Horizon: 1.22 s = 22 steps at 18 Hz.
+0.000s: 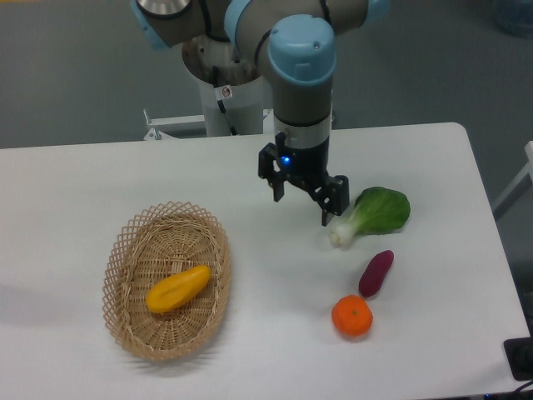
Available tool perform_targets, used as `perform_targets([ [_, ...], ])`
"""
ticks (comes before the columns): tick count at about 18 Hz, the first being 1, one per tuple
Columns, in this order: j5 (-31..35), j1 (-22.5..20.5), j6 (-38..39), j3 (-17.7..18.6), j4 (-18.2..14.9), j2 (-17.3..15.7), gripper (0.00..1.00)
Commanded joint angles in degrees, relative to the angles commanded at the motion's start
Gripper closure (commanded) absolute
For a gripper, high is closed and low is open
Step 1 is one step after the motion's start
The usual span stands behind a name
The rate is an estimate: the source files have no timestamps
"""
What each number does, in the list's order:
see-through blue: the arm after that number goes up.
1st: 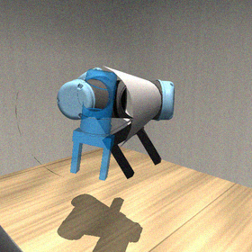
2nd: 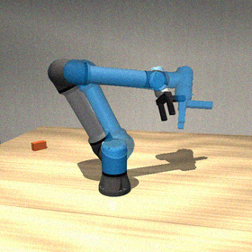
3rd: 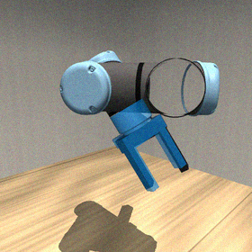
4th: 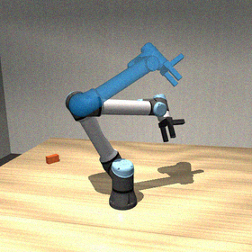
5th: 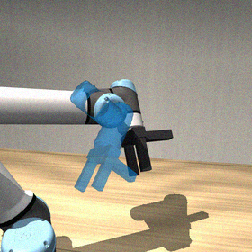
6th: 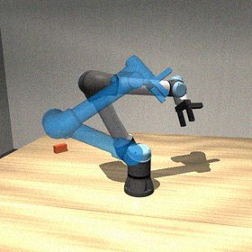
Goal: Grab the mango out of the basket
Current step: 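Move the open gripper over the wicker basket above the yellow mango, then lower the gripper onto the yellow mango and close on it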
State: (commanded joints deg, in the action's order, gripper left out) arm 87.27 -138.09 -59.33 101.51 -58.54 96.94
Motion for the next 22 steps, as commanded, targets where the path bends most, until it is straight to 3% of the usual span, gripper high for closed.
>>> perform_targets([
  [4, 0.6, 3.5, 4.7, 1.2, 1.8, 2.2, 0.0],
  [9, 1.1, 9.1, 16.9, 1.5, 8.5, 7.1, 0.0],
  [18, 5.0, 15.5, 16.7, 0.4, 10.6, 12.5, 0.0],
  [22, 5.1, 17.1, 10.7, -0.3, 10.7, 14.0, 0.0],
])
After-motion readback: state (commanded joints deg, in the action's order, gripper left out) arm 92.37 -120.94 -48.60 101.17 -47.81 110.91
